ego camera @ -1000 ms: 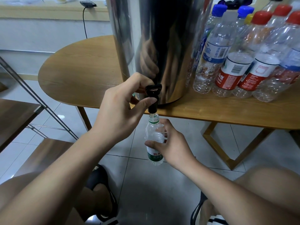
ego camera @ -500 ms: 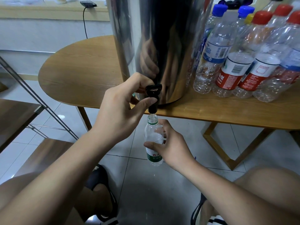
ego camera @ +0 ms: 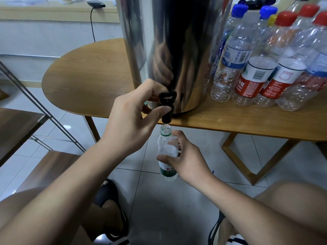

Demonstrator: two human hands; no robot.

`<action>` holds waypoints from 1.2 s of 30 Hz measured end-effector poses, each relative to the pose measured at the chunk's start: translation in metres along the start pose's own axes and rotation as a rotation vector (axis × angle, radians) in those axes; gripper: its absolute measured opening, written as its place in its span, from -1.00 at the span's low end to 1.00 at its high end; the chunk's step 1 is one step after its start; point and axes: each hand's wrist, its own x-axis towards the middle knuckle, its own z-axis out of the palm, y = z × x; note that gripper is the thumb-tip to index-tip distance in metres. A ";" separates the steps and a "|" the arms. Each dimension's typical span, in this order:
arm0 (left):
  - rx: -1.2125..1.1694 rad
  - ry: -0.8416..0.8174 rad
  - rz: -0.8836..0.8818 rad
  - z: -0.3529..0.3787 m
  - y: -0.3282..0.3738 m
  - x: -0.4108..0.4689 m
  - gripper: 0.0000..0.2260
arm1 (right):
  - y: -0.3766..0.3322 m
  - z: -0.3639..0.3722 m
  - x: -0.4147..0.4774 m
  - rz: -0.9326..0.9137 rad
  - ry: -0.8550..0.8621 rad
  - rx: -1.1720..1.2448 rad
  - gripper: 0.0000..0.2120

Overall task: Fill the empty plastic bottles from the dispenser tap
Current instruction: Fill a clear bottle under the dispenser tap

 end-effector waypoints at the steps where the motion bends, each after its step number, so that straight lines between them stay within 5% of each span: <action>1: -0.001 0.000 0.000 0.000 0.000 0.000 -0.83 | 0.000 0.000 0.000 -0.001 -0.003 -0.004 -0.31; 36: -0.008 -0.005 -0.008 0.000 -0.001 0.000 -0.83 | -0.003 -0.004 0.000 0.000 0.006 0.005 -0.32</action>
